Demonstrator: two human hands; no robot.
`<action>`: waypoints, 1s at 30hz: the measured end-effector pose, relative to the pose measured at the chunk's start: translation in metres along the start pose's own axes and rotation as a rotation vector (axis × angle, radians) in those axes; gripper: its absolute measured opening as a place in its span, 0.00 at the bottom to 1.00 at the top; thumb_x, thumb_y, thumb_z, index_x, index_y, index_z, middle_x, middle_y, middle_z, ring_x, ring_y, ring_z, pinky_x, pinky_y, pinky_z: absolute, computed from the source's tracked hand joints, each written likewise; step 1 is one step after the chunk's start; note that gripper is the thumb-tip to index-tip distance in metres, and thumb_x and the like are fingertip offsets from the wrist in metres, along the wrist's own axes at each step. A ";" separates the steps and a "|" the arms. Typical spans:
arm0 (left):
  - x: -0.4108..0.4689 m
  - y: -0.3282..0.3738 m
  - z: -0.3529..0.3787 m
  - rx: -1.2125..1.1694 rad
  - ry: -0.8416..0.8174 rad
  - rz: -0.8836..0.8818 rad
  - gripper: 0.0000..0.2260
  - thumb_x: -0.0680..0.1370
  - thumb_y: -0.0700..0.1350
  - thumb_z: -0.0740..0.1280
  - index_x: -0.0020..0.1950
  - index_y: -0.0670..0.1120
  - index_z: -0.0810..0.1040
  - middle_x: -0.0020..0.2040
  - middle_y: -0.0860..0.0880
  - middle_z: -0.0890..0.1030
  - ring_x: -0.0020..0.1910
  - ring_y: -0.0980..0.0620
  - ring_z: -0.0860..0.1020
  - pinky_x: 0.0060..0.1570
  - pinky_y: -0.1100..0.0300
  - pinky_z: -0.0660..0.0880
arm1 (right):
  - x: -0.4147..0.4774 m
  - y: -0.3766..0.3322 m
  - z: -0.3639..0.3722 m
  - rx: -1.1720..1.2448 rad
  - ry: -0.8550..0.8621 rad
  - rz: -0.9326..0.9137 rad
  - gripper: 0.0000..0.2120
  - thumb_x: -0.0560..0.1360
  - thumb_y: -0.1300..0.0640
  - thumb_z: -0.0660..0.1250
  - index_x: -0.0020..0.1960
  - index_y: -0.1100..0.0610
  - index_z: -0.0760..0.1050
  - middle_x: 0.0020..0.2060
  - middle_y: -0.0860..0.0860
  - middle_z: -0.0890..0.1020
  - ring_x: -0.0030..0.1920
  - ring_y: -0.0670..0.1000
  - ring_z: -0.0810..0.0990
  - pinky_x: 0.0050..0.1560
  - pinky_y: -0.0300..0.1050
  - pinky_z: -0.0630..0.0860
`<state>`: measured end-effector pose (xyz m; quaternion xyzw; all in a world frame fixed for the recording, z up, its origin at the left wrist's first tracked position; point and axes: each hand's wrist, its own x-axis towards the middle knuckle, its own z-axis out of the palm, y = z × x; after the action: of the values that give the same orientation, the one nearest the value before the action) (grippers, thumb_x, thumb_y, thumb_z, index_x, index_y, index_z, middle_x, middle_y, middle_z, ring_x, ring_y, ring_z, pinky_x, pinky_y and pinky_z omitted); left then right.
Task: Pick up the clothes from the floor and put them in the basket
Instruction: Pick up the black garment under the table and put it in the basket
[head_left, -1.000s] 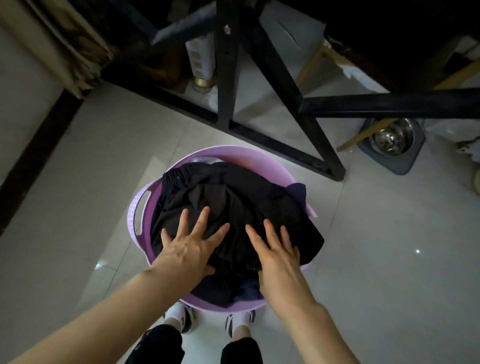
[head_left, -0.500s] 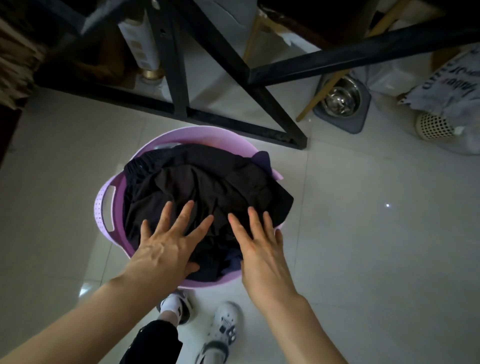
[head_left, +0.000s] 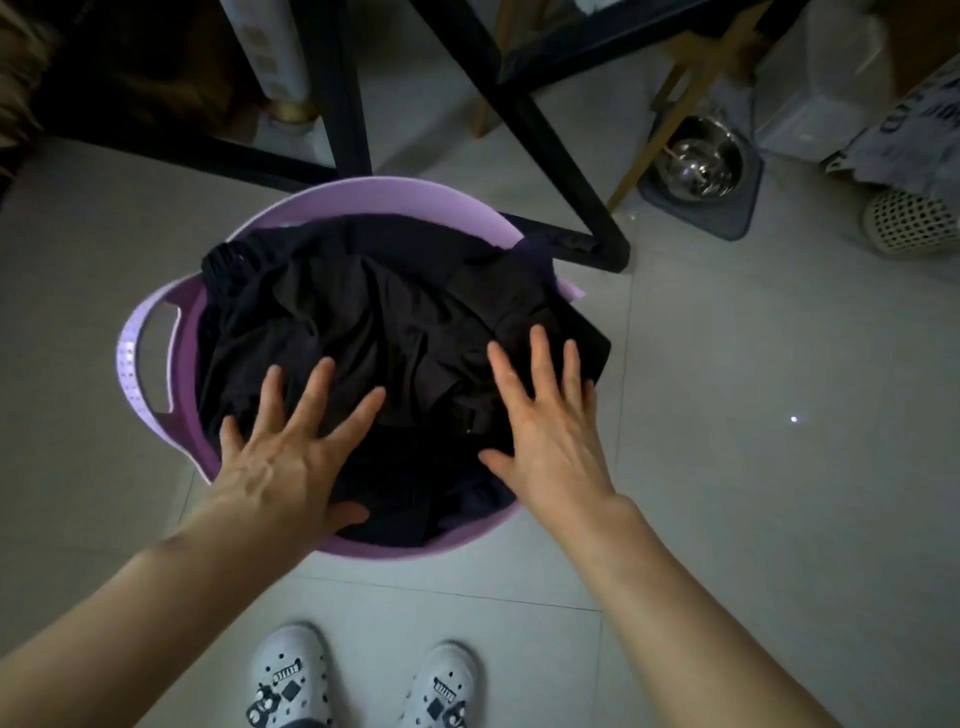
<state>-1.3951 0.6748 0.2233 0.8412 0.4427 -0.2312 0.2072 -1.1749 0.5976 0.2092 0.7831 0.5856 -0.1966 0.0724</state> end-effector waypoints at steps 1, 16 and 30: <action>0.012 -0.005 0.012 -0.004 0.005 -0.013 0.51 0.66 0.64 0.71 0.72 0.66 0.34 0.76 0.49 0.32 0.74 0.35 0.37 0.67 0.32 0.57 | 0.010 0.002 0.018 -0.024 0.009 0.019 0.50 0.70 0.42 0.72 0.78 0.49 0.41 0.77 0.60 0.39 0.75 0.66 0.39 0.73 0.66 0.49; 0.085 -0.030 0.112 -0.115 -0.208 0.001 0.54 0.58 0.72 0.70 0.63 0.74 0.27 0.74 0.57 0.30 0.74 0.35 0.36 0.64 0.29 0.61 | 0.027 0.002 0.122 -0.121 -0.274 0.029 0.48 0.68 0.23 0.52 0.77 0.47 0.39 0.76 0.64 0.45 0.72 0.67 0.58 0.72 0.63 0.54; 0.038 -0.042 0.110 0.234 -0.321 0.234 0.38 0.79 0.54 0.61 0.69 0.67 0.29 0.73 0.53 0.25 0.74 0.35 0.36 0.66 0.34 0.62 | -0.011 0.004 0.112 -0.192 -0.386 -0.185 0.52 0.66 0.24 0.52 0.76 0.53 0.37 0.76 0.62 0.40 0.69 0.61 0.66 0.69 0.64 0.57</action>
<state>-1.4345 0.6602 0.1067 0.8574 0.2738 -0.3864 0.2013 -1.1988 0.5483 0.1112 0.6634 0.6462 -0.2921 0.2388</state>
